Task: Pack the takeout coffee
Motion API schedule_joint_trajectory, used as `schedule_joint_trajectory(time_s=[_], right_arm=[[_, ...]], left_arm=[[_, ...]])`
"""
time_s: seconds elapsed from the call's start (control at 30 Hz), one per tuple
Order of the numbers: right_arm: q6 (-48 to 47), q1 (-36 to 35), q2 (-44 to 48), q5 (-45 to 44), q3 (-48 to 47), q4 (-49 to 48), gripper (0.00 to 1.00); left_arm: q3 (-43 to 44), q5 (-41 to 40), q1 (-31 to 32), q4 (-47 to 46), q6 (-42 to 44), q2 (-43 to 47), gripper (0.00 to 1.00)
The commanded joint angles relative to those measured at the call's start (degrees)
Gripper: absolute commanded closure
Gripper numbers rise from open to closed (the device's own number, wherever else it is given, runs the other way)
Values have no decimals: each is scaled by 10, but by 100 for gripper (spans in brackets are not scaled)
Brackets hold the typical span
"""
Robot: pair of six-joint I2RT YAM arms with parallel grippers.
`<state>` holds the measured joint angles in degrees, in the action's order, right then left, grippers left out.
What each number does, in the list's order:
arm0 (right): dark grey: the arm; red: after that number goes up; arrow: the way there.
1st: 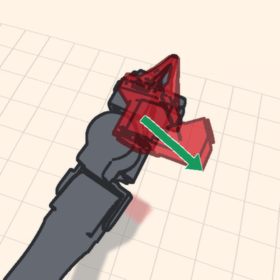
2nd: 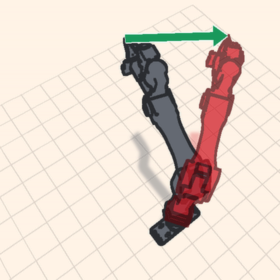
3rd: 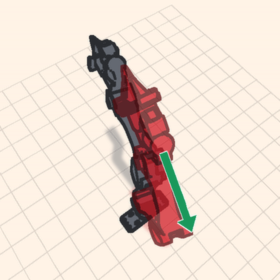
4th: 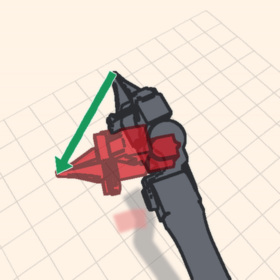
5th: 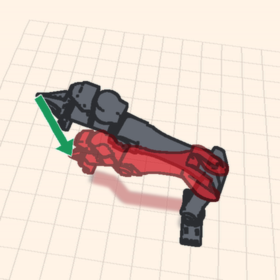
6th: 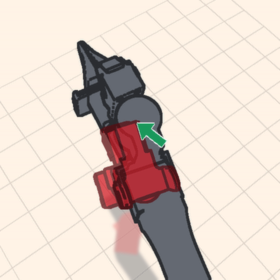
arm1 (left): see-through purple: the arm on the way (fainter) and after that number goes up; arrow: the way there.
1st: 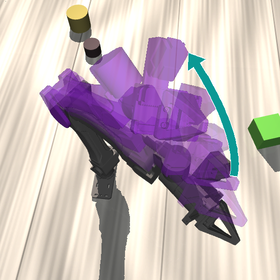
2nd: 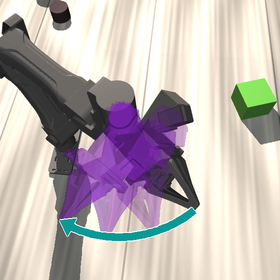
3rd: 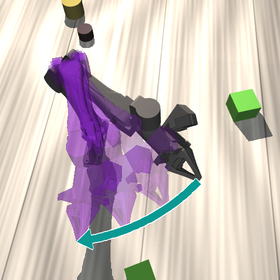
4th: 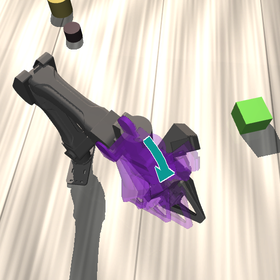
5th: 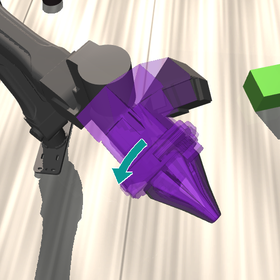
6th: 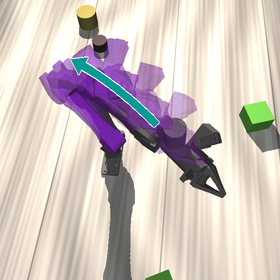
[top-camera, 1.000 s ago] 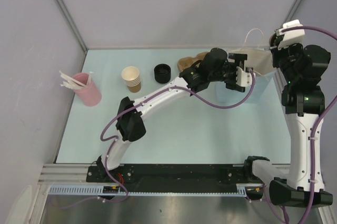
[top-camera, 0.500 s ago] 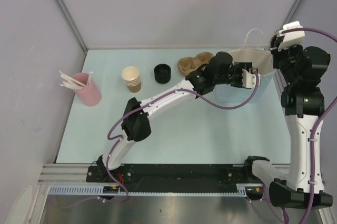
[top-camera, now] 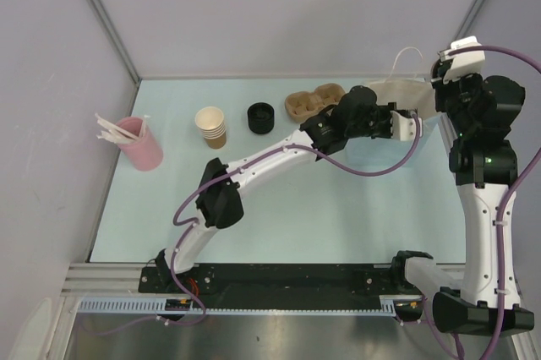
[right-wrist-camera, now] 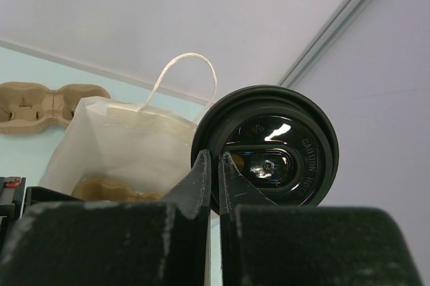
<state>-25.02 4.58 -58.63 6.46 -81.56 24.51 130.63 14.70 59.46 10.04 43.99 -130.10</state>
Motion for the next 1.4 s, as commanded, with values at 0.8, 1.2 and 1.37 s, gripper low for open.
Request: schedule_joint_trajectory(time_s=[0.8, 1.2, 1.37], right_arm=[[20, -21, 8, 8, -1, -33, 100], [25, -16, 6, 20, -1, -31, 100], [26, -14, 4, 22, 0, -30, 100]], left_arm=[[-280, -250, 12, 151, -125, 318, 100], [-303, -300, -46, 126, -123, 373, 100], [-303, -303, -83, 104, -112, 391, 100]])
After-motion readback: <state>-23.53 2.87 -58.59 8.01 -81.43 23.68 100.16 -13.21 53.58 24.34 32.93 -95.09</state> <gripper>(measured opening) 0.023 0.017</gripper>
